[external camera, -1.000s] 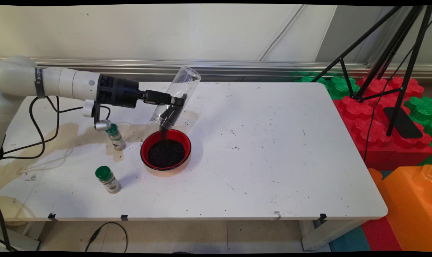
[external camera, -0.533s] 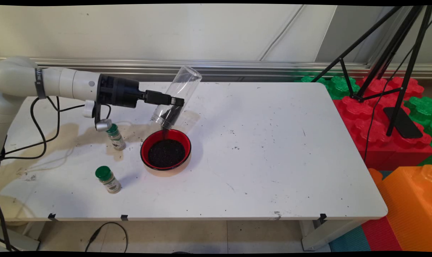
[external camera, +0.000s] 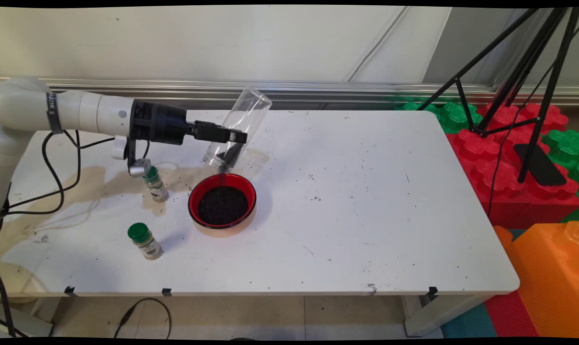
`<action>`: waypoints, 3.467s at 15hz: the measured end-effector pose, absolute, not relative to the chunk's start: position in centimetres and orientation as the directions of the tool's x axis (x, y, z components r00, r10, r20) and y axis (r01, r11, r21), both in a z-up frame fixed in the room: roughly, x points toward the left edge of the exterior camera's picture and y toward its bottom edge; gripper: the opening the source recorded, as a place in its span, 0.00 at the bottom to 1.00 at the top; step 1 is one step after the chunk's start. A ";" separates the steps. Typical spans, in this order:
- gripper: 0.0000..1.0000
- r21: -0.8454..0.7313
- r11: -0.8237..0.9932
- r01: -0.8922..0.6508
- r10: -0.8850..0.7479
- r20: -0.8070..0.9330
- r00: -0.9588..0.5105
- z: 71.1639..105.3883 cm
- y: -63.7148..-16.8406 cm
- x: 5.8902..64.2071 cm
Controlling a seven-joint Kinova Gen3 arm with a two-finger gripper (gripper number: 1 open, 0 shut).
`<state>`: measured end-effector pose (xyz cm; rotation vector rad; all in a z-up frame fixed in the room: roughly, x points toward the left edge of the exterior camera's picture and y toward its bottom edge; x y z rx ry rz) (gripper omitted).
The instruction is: Pour the black seasoning powder in the red bowl
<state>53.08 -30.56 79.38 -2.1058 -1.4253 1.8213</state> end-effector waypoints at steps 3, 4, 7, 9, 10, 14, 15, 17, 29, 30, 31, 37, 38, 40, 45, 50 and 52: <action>0.00 -0.520 -0.602 0.606 0.604 -0.793 -0.080 79.4 -30.5 53.1; 0.00 -0.513 -0.608 0.606 0.598 -0.798 -0.076 79.4 -30.4 53.1; 0.00 -0.494 -0.623 0.606 0.581 -0.812 -0.064 79.3 -30.3 53.1; 0.00 -0.481 -0.634 0.606 0.568 -0.821 -0.057 79.3 -30.2 53.1; 0.00 -0.473 -0.639 0.606 0.562 -0.826 -0.052 79.3 -30.1 53.1; 0.00 -0.445 -0.661 0.604 0.536 -0.843 -0.035 79.3 -29.9 53.2; 0.00 -0.438 -0.666 0.603 0.530 -0.848 -0.031 79.3 -29.8 53.2; 0.00 -0.426 -0.675 0.602 0.518 -0.855 -0.024 79.4 -29.8 53.3; 0.00 -0.353 -0.729 0.586 0.440 -0.898 0.007 79.8 -29.1 53.6; 0.00 -0.349 -0.733 0.584 0.434 -0.901 0.007 79.8 -29.0 53.7; 0.00 -0.345 -0.736 0.582 0.427 -0.904 0.005 79.9 -28.9 53.8; 0.00 -0.328 -0.752 0.572 0.398 -0.917 -0.002 80.3 -28.2 54.1; 0.00 -0.326 -0.754 0.570 0.394 -0.919 -0.003 80.4 -28.1 54.2; 0.00 -0.320 -0.760 0.565 0.386 -0.923 -0.005 80.5 -27.9 54.2; 0.00 -0.308 -0.771 0.557 0.367 -0.930 -0.006 80.7 -27.5 54.3; 0.00 -0.305 -0.776 0.552 0.366 -0.930 0.001 80.3 -27.2 54.4; 0.00 -0.304 -0.779 0.549 0.364 -0.931 0.001 80.3 -27.1 54.3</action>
